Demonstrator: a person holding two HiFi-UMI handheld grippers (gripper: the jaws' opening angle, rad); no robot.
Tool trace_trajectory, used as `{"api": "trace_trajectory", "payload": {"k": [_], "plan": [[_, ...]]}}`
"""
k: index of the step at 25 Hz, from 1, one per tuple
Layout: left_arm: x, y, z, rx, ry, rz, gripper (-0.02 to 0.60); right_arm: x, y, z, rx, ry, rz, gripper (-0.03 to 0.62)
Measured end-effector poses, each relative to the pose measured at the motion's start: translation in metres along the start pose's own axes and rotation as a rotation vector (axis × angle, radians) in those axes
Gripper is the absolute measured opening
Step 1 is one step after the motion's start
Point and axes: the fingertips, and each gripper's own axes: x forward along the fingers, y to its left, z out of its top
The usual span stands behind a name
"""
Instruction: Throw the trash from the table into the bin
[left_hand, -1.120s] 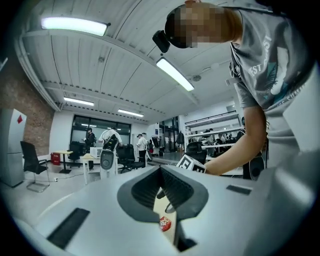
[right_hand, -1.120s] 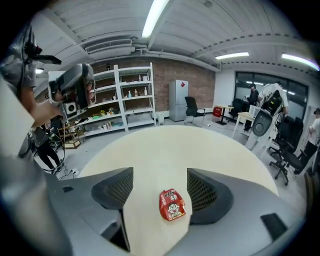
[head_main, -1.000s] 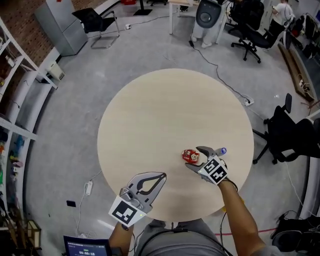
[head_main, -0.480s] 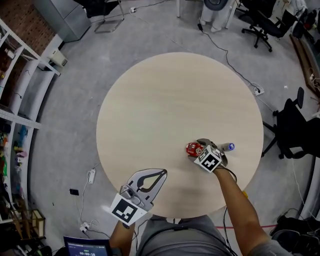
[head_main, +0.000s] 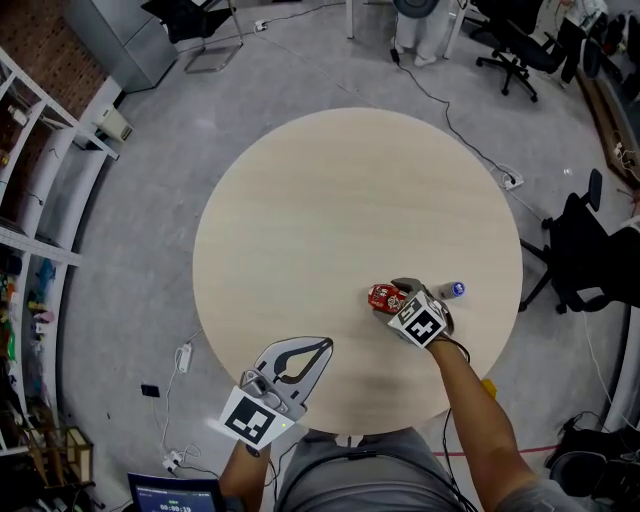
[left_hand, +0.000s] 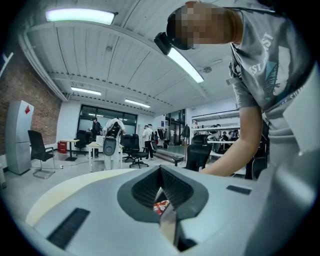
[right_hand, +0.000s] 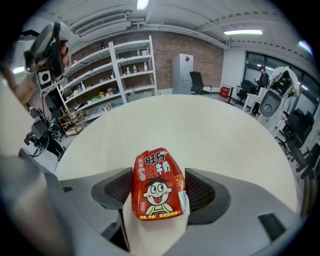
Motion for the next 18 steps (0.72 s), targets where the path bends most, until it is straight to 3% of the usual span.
{"api": "trace_trajectory", "payload": {"k": [11, 18], "plan": [[-0.030, -0.030, 0.058, 0.100, -0.086, -0.074, 0.041, -0.145, 0.061, 0.104, 0.022, -0.311, -0.116, 0.334], [-0.051, -0.048, 0.106, 0.191, -0.166, -0.128, 0.041, -0.239, 0.106, 0.145, 0.030, -0.472, -0.189, 0.334]]}}
